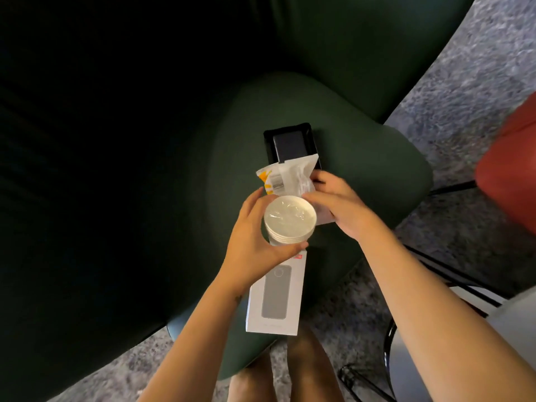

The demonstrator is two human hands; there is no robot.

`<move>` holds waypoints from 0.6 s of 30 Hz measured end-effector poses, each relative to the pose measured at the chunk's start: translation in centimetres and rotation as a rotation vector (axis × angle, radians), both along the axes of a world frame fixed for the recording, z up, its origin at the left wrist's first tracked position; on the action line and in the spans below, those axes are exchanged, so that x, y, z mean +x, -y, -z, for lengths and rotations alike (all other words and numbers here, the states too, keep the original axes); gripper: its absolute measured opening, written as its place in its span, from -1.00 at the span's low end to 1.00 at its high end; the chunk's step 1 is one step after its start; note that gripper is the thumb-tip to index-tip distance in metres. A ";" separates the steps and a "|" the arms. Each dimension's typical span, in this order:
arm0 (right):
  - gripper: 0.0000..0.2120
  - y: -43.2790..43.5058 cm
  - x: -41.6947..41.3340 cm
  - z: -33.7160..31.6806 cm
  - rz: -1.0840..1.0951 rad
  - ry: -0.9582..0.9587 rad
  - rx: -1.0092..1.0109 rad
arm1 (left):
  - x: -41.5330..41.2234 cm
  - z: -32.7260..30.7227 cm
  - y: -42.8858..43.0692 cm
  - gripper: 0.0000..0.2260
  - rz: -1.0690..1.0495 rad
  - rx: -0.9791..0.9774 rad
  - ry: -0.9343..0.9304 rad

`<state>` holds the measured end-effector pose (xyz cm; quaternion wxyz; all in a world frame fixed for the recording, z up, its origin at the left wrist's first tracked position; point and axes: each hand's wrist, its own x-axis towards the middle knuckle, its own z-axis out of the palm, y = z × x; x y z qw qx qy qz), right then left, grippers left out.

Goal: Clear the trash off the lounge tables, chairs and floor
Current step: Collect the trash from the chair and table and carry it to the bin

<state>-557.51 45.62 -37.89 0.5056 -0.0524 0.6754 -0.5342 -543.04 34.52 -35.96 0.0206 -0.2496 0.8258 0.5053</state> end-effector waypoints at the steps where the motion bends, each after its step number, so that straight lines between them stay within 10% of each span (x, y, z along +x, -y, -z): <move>1: -0.73 0.1 -0.1 -0.1 -0.053 0.028 -0.022 | -0.2 0.0 0.0 -0.35 0.006 0.014 0.002; 6: -0.65 0.5 -1.8 0.9 0.036 -0.066 -0.010 | -0.9 -0.3 -0.1 -0.36 -0.058 -0.042 0.008; 10: -0.77 0.6 -3.7 3.6 0.319 -0.484 0.459 | -1.2 -0.3 0.0 -0.28 -0.092 -0.111 0.065; 18: -0.82 1.6 -3.2 6.5 0.081 -0.383 0.710 | -1.5 -0.3 0.2 -0.26 -0.060 -0.198 0.100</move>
